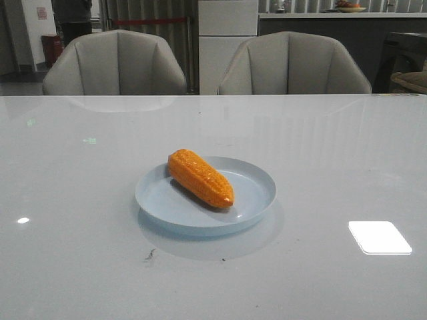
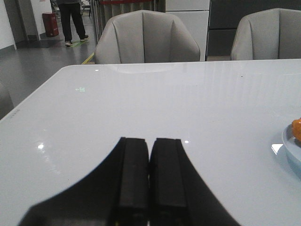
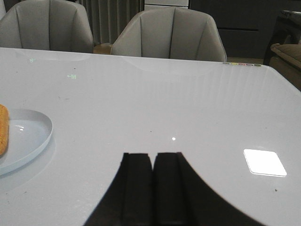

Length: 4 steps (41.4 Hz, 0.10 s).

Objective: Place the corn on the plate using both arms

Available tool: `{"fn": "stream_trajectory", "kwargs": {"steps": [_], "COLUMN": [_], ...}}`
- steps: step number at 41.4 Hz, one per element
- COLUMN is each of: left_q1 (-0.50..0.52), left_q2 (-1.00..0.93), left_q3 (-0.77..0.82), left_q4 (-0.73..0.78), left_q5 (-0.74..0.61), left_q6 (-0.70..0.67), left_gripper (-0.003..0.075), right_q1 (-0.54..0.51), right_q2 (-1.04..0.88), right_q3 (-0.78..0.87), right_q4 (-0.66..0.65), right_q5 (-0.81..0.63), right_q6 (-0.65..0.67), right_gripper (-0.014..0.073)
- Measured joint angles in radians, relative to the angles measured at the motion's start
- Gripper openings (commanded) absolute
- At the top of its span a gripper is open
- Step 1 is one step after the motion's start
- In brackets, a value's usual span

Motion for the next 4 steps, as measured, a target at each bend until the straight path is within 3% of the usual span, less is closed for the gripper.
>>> {"fn": "stream_trajectory", "kwargs": {"steps": [4], "left_q1": [0.0], "left_q2": [0.0], "left_q3": [0.0], "left_q4": [0.002], "left_q5": [0.0], "left_q6": [0.0], "left_gripper": [0.0096], "right_q1": [0.0], "right_q2": [0.0], "right_q3": [0.0], "right_q4": [0.0], "right_q5": [0.0], "right_q6": [0.0], "right_gripper": [0.0055]}}
